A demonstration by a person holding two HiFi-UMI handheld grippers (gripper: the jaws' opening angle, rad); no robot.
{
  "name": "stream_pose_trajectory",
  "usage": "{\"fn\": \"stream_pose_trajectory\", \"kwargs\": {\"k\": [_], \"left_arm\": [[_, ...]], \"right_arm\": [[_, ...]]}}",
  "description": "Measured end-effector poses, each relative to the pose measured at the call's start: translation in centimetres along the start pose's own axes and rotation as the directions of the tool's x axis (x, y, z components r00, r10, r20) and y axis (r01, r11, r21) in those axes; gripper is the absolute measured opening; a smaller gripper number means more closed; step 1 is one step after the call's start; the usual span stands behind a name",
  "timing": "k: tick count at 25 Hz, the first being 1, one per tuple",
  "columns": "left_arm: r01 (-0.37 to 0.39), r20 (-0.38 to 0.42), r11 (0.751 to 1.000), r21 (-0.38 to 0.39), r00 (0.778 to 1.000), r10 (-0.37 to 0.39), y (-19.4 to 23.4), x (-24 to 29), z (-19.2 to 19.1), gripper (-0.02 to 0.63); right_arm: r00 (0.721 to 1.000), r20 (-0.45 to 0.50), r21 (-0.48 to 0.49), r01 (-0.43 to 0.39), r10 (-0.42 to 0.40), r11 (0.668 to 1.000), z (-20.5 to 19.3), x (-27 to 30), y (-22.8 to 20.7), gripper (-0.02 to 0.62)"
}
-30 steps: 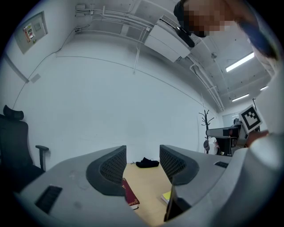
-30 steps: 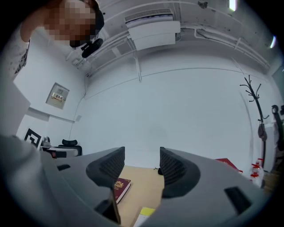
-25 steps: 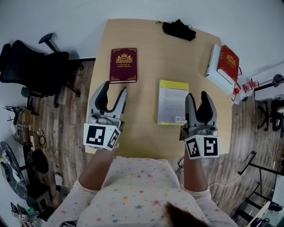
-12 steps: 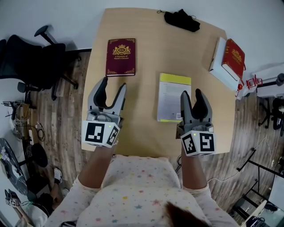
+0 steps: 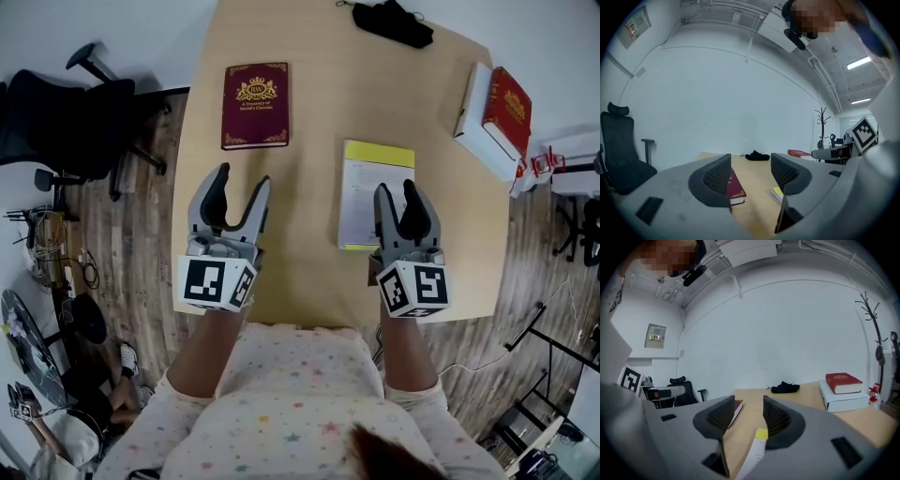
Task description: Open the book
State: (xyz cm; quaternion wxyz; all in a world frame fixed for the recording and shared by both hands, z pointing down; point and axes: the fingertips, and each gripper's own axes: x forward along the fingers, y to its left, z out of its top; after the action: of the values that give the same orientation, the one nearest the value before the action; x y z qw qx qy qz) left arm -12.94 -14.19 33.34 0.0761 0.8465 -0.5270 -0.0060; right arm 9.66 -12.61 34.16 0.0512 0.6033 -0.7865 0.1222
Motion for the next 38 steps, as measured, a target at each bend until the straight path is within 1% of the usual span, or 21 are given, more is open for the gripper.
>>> {"fn": "stream_pose_trajectory", "kwargs": {"k": [9, 12, 23, 28, 32, 38], "left_arm": [[-0.010, -0.039, 1.000, -0.009, 0.999, 0.009, 0.3, 0.1, -2.4, 0.242], [-0.016, -0.049, 1.000, -0.013, 0.999, 0.015, 0.5, 0.0, -3.1, 0.242], [-0.026, -0.084, 0.999, -0.025, 0.996, 0.024, 0.7, -0.2, -4.9, 0.242], [-0.032, -0.096, 0.999, -0.025, 0.995, 0.029, 0.9, -0.2, -5.5, 0.242], [-0.035, -0.106, 0.999, -0.026, 0.994, 0.032, 1.0, -0.2, -5.7, 0.242], [-0.037, -0.118, 0.999, -0.029, 0.992, 0.033, 0.9, -0.2, -6.2, 0.242]], "right_arm": [[0.995, -0.103, 0.024, 0.000, 0.002, 1.000, -5.2, 2.0, 0.2, 0.181], [0.991, -0.134, 0.032, 0.000, 0.004, 0.999, -6.9, 2.5, 0.1, 0.160], [0.967, -0.255, 0.037, 0.016, -0.006, 0.999, -12.8, 4.3, 0.2, 0.158], [0.949, -0.315, 0.012, 0.022, -0.017, 1.000, -14.9, 5.1, 0.3, 0.158], [0.931, -0.362, -0.021, 0.039, -0.043, 0.999, -16.3, 5.5, 0.4, 0.158], [0.901, -0.427, -0.044, 0.063, -0.076, 0.997, -18.4, 5.8, 0.4, 0.158]]}}
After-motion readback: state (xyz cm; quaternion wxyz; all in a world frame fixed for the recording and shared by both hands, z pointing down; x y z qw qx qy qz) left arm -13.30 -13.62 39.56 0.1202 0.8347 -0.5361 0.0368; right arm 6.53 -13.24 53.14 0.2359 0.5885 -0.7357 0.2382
